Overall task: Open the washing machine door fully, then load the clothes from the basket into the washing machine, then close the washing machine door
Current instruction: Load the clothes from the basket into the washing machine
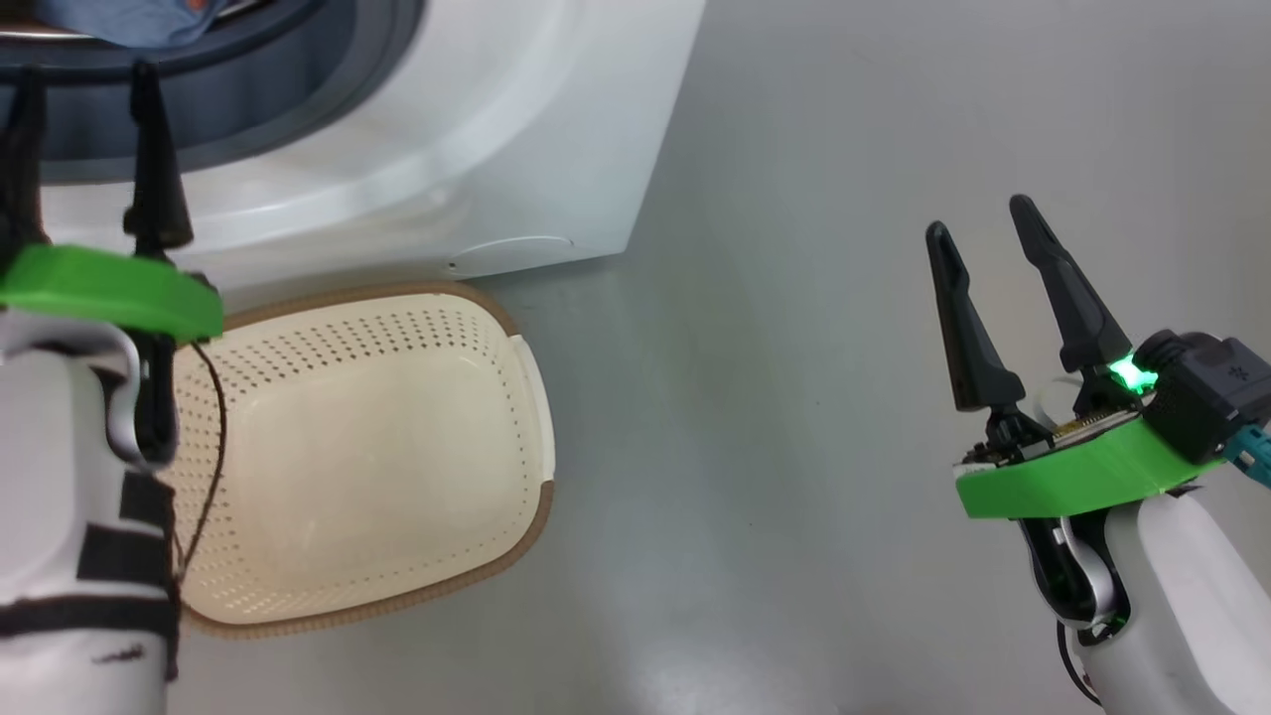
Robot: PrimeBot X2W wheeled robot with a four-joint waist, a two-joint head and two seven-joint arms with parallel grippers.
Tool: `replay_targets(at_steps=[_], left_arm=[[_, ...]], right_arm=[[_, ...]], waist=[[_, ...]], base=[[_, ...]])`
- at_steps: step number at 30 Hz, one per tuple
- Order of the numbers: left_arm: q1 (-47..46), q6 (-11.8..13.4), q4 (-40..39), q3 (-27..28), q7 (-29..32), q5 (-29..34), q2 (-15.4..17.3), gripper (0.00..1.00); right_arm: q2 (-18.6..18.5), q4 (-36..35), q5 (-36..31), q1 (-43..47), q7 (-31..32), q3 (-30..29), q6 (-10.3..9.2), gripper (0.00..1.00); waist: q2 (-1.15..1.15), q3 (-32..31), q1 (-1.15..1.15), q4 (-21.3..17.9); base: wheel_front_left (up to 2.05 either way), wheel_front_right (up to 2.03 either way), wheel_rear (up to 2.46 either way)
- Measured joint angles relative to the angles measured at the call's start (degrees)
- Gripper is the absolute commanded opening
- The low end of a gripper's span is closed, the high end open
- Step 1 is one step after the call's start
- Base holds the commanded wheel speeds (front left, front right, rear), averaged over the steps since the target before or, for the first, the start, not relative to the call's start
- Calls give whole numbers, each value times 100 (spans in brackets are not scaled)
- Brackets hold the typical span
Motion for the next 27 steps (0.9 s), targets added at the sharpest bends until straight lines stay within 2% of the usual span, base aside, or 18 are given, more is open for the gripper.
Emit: replay_targets(at_steps=[11, 27], left_arm=[[1366, -112, -1122, 380, 0, 383, -423, 100], [3056, -254, -1931, 753, 0, 584, -802, 100]], right_arm=[[-120, 56, -2, 303, 0, -36, 0, 100], [-269, 176, 0, 1023, 0, -59, 0, 100]], waist=[[0, -379, 0, 221], [0, -1314, 0, 414]], base=[[0, 0, 0], [0, 0, 0]])
